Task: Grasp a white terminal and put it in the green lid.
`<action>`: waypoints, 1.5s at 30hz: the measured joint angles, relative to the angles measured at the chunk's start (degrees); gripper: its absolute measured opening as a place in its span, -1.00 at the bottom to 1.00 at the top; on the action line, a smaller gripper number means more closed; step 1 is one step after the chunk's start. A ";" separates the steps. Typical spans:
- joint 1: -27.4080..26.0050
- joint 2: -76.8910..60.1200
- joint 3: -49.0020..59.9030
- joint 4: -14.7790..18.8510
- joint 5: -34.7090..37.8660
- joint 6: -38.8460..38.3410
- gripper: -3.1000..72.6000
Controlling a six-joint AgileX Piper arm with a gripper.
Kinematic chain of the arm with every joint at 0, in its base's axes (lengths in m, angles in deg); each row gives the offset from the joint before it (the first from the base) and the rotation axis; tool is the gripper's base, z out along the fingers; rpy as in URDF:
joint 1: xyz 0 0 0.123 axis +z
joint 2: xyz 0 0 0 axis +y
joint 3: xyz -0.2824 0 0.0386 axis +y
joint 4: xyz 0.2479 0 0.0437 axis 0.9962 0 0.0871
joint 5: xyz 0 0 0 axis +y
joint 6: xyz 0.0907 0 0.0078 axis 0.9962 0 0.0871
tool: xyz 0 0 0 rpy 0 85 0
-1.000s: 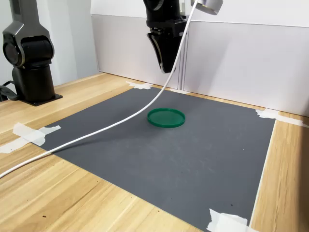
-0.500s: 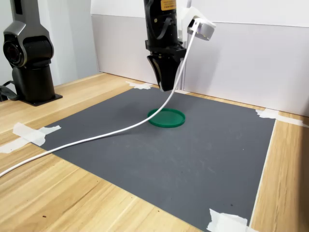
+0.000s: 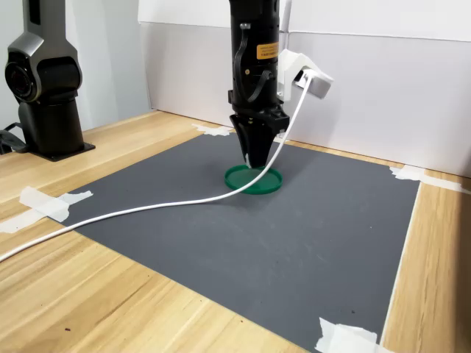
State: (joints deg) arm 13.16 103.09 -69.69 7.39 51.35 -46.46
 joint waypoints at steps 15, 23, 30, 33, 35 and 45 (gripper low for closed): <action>0.00 -4.43 0.07 0.15 -1.19 0.05 0.29; 0.00 -17.65 0.09 4.51 -3.01 0.05 -0.29; 0.00 -29.89 5.22 9.66 -3.48 0.39 -0.92; 0.00 -35.39 9.57 10.76 -4.75 0.44 -0.95; 0.00 -39.53 12.69 10.97 -5.77 0.51 -0.96; -12.49 -59.54 26.99 17.75 -13.35 5.53 -0.96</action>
State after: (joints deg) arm 0.67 43.56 -42.71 25.15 38.00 -40.93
